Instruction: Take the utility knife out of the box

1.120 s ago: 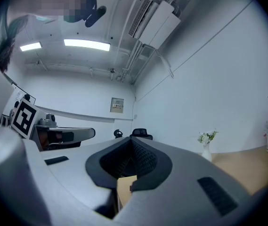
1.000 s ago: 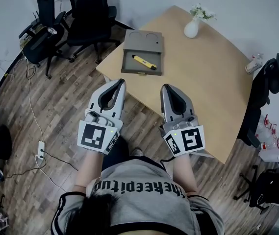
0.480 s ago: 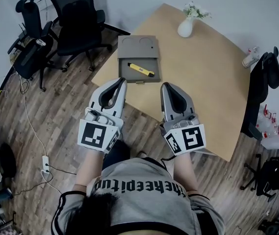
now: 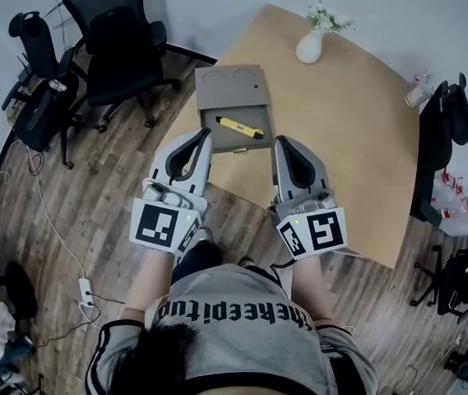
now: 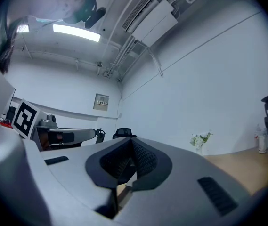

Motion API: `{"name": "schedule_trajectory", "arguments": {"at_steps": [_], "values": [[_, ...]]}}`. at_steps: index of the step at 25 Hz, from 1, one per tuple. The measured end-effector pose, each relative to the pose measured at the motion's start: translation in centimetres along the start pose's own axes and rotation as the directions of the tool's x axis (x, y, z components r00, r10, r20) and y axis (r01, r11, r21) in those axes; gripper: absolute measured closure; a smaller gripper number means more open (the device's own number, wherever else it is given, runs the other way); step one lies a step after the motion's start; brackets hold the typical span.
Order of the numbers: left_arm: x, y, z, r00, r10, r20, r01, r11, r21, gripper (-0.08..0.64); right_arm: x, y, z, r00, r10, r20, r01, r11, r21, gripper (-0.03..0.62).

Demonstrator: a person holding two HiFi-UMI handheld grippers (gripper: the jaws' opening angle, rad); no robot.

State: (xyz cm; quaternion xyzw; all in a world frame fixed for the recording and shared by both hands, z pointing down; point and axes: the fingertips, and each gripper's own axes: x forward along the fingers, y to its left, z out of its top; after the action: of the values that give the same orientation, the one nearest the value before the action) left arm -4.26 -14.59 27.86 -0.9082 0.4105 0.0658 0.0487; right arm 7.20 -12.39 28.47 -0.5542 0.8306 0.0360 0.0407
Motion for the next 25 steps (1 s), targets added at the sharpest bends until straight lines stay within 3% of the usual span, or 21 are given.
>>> {"name": "schedule_trajectory", "arguments": {"at_steps": [12,25], "values": [[2.7,4.6,-1.2,0.995,-0.1,-0.006,0.1,0.995,-0.025,0.541,4.3,0.2,-0.8,0.995,-0.098,-0.007,0.098,0.995,0.0,0.587],[4.7,6.9,-3.2,0.976,-0.216,-0.034,0.214,0.976,-0.047,0.541,6.1,0.1,-2.0,0.976,-0.215,-0.031,0.215,0.977,-0.002,0.586]]}}
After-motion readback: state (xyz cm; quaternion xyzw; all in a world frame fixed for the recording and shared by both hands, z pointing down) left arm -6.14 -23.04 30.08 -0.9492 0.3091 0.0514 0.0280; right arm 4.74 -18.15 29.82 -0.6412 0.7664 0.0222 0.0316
